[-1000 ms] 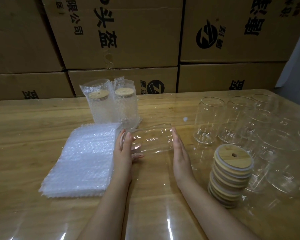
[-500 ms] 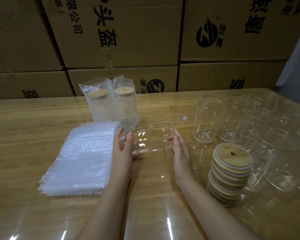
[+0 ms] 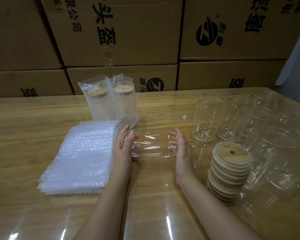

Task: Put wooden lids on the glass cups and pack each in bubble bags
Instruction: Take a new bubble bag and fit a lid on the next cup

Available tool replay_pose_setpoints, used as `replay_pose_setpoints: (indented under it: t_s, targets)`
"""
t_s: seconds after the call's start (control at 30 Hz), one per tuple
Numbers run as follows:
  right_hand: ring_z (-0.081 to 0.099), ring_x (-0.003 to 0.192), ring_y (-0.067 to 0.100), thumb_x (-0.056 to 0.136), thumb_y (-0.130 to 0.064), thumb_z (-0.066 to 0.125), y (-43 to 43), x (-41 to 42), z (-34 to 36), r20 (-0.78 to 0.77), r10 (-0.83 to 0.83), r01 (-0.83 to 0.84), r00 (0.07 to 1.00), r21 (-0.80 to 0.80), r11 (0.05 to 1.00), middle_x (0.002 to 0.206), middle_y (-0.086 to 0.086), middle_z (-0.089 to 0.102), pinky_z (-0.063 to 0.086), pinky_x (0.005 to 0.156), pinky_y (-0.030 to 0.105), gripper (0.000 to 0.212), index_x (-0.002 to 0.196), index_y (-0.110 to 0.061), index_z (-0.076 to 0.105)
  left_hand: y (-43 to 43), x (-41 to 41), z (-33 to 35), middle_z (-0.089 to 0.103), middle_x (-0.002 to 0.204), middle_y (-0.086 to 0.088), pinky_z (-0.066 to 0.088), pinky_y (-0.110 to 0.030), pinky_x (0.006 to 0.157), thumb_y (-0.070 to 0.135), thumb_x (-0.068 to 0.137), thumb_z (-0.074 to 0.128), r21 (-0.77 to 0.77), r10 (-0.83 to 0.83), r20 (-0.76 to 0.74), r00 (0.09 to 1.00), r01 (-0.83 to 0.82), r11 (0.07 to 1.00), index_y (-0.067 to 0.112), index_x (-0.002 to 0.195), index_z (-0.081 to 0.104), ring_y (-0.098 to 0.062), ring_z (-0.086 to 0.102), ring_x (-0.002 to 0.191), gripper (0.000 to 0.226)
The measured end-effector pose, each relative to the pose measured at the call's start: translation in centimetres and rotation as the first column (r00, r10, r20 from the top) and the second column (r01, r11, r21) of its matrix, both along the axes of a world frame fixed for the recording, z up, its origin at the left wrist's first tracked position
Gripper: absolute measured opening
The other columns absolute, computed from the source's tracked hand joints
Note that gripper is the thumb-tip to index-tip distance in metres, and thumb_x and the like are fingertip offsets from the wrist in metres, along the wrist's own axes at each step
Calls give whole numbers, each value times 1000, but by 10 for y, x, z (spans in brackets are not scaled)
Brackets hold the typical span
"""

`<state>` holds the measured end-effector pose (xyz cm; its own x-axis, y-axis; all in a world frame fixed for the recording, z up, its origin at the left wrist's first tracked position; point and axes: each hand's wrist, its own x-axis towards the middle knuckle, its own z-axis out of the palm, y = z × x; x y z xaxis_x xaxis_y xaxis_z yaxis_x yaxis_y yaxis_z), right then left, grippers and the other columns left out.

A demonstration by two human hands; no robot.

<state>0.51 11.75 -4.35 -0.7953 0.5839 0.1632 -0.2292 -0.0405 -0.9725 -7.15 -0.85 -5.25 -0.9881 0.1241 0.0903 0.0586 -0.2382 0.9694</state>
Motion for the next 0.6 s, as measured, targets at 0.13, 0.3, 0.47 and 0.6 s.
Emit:
replay_pose_setpoints:
  t_s: [0.13, 0.3, 0.47, 0.6]
  targets:
    - [47, 126, 7, 95, -57, 32, 1, -2, -4, -16, 20, -20, 1000, -49, 999, 127, -7, 59, 33, 113, 42, 38, 117, -45, 61, 0, 1, 3, 68, 104, -7, 44, -22, 44, 62, 65, 62, 43, -4, 1, 1000, 4, 999, 45, 105, 64, -14, 66, 69, 43]
    - [53, 113, -5, 91, -53, 28, 3, -2, -6, -11, 31, -32, 999, -20, 999, 115, -6, 63, 38, 109, 33, 57, 132, -21, 52, 1, 1, 2, 61, 122, -8, 50, -26, 47, 64, 69, 58, 49, 29, 23, 999, -30, 998, 38, 119, 56, -21, 68, 88, 56]
    - [45, 130, 12, 103, -33, 26, 1, -1, -3, -1, 22, -22, 1000, -41, 999, 135, 8, 54, 37, 111, 36, 39, 86, -31, 61, 0, -1, -2, 60, 119, -2, 55, -30, 53, 55, 82, 55, 59, 58, 35, 998, -60, 996, 31, 128, 49, -20, 66, 92, 52]
    - [52, 118, 2, 102, -36, 31, 4, -1, -5, -24, 37, -38, 999, -72, 997, 119, 2, 62, 39, 108, 32, 33, 102, -27, 63, 0, 1, -1, 56, 122, -3, 56, -32, 56, 45, 94, 54, 23, 68, 13, 998, -68, 997, 35, 127, 49, -23, 64, 98, 34]
